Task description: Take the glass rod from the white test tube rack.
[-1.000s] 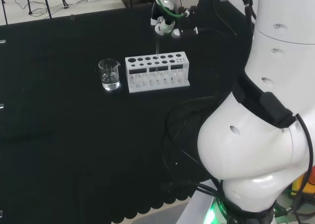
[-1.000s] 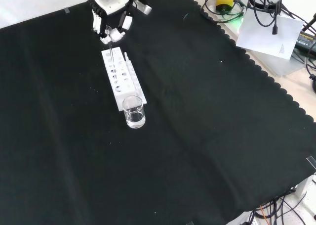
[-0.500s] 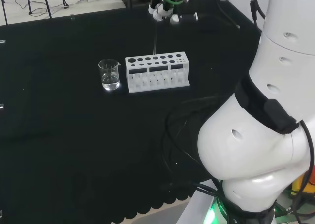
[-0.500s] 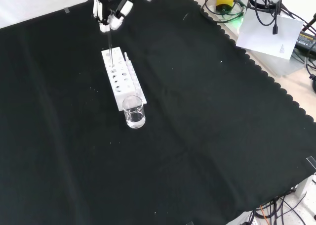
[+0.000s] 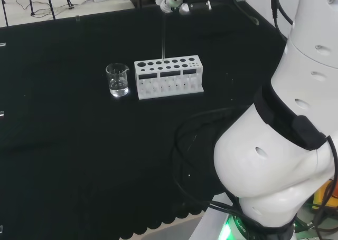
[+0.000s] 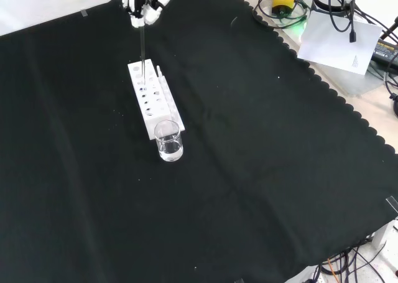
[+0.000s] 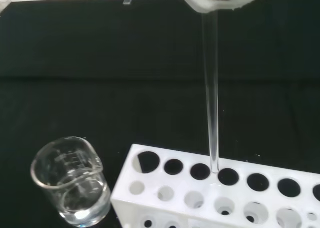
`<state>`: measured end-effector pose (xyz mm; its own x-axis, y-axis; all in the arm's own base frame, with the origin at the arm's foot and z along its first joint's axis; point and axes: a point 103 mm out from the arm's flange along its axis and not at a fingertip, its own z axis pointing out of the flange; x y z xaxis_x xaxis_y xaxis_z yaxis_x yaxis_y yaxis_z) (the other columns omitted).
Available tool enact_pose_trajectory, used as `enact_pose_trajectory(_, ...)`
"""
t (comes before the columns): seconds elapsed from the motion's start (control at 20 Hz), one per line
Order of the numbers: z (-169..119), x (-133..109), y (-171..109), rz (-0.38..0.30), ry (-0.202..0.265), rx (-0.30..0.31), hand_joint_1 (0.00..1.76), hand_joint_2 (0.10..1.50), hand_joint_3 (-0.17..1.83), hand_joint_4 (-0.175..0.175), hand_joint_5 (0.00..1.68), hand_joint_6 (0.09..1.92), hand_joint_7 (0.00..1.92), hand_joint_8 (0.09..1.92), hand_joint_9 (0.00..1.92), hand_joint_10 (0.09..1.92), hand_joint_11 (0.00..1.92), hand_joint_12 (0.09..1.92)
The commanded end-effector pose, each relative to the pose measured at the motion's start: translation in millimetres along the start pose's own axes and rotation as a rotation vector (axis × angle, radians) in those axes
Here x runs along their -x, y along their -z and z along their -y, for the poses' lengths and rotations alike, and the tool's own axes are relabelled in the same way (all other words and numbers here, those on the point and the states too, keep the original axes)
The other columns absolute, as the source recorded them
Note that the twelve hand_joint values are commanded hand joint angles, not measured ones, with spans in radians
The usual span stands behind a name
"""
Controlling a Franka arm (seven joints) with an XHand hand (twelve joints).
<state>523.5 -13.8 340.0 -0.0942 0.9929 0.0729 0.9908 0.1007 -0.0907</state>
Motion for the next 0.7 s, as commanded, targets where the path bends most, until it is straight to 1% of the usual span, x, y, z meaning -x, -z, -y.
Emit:
enact_pose_trajectory(0.05,16.6,-1.4,40.6,0.007,-0.03,0.024,1.32,1.09,-0.17,-0.175,1.4,0.09,1.18,1.0,1.55,0.86,1.63,0.54)
enact_pose_trajectory(0.5,18.9,-13.3,46.9,0.011,0.012,0.034,1.32,1.09,-0.17,-0.175,1.4,0.09,1.18,1.0,1.55,0.85,1.63,0.54)
enact_pose_trajectory(0.7,21.7,-16.0,48.5,0.013,0.021,0.034,1.32,1.09,-0.17,-0.175,1.4,0.09,1.18,1.0,1.56,0.85,1.63,0.53)
